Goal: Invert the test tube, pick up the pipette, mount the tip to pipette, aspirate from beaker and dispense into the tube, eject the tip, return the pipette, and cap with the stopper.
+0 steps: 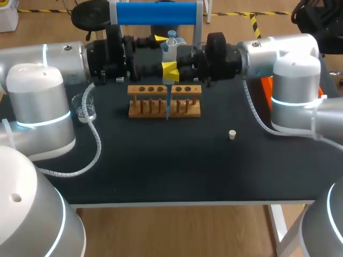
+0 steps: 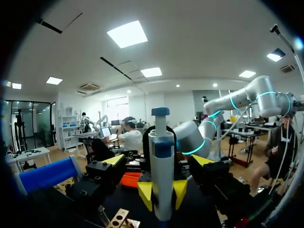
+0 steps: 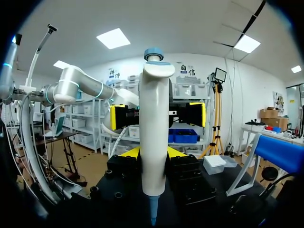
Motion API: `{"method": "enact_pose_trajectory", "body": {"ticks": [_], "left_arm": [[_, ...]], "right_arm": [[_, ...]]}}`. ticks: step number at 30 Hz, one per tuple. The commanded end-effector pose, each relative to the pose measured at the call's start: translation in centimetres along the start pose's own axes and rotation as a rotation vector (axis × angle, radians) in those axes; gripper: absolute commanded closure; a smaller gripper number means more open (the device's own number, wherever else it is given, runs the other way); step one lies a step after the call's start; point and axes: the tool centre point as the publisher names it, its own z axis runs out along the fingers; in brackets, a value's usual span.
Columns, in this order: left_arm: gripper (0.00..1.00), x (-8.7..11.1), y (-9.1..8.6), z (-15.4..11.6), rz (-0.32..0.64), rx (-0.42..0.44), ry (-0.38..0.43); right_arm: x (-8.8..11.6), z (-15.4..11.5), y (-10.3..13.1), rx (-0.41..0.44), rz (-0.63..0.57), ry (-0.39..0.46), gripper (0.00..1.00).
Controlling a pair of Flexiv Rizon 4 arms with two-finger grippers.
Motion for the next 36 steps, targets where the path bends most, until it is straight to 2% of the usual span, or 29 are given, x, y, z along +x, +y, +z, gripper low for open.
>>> {"method": "enact_pose_trajectory", "body": {"ticks": [1,13,26,31,36], "left_arm": [[0.00,0.0,0.1,0.1,0.001,0.001,-0.001],[0.00,0.0,0.1,0.1,0.001,0.001,-0.001],[0.00,0.0,0.1,0.1,0.001,0.001,-0.001],[0.00,0.0,0.1,0.1,0.001,0.001,-0.001],[0.00,0.0,0.1,0.1,0.001,0.001,-0.001]], "right_arm": [[0.0,-1.4,0.1,0.003,-0.001,0.024,1.00],[0.4,-6.4,0.2,0.018,-0.010,0.070,1.00],[-0.2,-13.2,0.1,0.035,-0.019,0.042,1.00],[-0.1,-14.9,0.4,0.027,-0.025,0.047,1.00],[-0.1,-14.9,0.4,0.027,-0.025,0.047,1.00]]}}
